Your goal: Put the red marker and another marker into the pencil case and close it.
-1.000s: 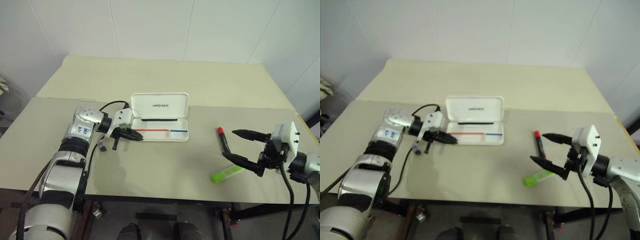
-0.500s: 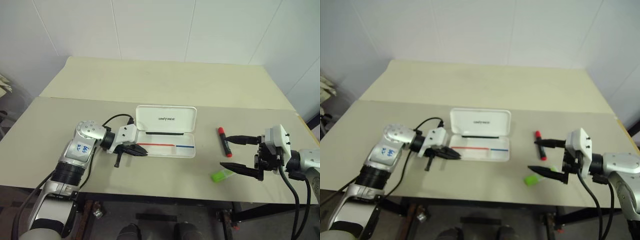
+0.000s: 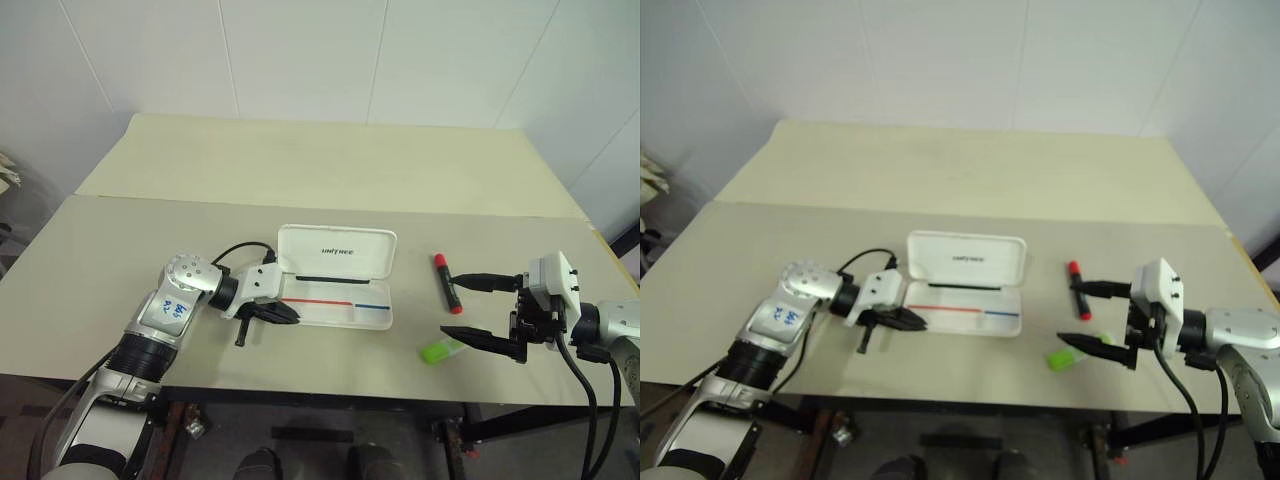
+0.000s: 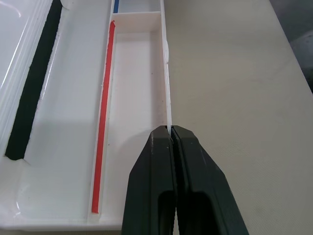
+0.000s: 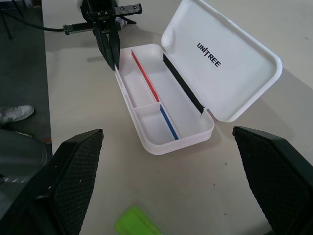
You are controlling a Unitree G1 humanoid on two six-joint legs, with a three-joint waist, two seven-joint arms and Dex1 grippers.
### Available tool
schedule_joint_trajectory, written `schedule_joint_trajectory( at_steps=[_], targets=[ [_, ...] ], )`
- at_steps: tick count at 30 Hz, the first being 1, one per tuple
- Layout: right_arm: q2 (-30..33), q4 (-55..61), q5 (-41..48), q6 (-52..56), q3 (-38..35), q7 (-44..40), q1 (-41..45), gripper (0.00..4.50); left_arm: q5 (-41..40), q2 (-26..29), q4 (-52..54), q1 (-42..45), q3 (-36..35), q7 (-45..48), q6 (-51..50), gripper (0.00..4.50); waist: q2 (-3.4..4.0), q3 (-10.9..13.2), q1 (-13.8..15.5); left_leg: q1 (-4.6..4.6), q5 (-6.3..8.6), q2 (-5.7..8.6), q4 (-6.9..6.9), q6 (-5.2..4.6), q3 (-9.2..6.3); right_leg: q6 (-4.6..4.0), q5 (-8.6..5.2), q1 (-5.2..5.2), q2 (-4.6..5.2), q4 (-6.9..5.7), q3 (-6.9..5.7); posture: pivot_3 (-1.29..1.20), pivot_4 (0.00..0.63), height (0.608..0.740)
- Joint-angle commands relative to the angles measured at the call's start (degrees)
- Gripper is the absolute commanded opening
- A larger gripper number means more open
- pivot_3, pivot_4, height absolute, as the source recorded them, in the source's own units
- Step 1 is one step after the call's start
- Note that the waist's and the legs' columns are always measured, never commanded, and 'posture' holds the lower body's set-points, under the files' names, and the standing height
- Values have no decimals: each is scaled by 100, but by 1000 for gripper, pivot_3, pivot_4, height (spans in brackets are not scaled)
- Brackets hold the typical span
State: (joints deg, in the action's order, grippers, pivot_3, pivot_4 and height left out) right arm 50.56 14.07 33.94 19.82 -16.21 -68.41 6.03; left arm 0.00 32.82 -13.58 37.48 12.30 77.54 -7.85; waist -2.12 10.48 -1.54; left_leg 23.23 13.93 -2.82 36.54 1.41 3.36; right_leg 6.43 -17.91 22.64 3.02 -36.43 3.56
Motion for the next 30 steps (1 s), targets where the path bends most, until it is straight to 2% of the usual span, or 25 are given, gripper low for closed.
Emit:
schedule_joint_trajectory(
  at_steps=[1,4,15,30],
  targets=[
    [21,171,37,-124,-213,64,-31,4500,-160,50,148,95,-12,-34,-6,8,0,0,1,0,0,0,0,0,0,0,0,0,0,0,0,0,150,740],
    [25,188,45,-138,-226,89,-67,4500,-208,61,260,64,1,-20,-143,672,0,0,0,0,0,0,0,0,0,0,0,0,1,0,0,0,150,740],
    [47,162,58,-180,-181,159,-18,4500,-503,141,772,-20,-39,-66,-615,4413,1,0,-1,0,0,1,-1,0,0,-1,0,0,1,1,0,0,150,740],
    [139,72,71,-155,-294,102,46,4500,-1335,415,1568,-43,-346,-12,-1462,4464,3,2,-5,0,0,0,-4,0,-1,-5,-3,0,2,3,-1,0,150,740]
  ],
)
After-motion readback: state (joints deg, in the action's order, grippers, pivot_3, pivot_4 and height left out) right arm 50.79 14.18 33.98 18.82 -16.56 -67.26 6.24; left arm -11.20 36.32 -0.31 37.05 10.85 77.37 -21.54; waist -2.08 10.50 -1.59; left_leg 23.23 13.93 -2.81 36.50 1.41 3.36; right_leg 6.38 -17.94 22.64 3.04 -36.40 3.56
